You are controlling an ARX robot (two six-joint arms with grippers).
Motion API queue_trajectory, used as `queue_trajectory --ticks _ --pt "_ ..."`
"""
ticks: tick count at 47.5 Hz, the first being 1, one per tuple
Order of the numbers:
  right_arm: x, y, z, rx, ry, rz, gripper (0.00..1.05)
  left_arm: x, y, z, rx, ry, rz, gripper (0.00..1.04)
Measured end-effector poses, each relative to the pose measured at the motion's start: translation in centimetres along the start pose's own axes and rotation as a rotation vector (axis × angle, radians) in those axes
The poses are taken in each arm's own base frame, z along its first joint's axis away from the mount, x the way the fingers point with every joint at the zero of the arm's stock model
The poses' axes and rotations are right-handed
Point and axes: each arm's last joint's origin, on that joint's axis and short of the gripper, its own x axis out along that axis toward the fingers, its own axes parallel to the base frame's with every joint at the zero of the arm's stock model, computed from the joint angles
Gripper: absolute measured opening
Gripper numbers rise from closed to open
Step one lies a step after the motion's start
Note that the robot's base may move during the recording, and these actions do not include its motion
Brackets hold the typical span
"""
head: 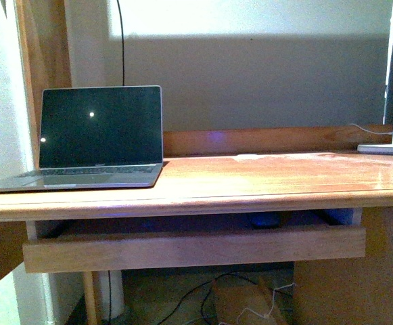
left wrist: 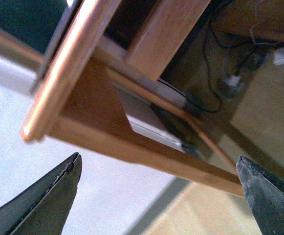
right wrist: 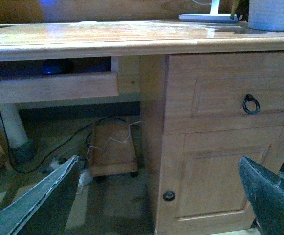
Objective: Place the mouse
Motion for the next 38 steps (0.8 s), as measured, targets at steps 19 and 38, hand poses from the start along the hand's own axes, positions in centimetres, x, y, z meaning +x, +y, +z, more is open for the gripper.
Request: queue_trajectory --ticks 19,38 --pt "0.0 0.0 0.0 0.000 0.000 0.000 0.97 7.7 0.4 -1.3 0.408 -0.186 0.155 0.97" --pt "0.0 0.0 0.0 0.000 0.000 0.000 0.97 14.3 -1.3 -2.5 0.297 -0.249 0.154 0.97"
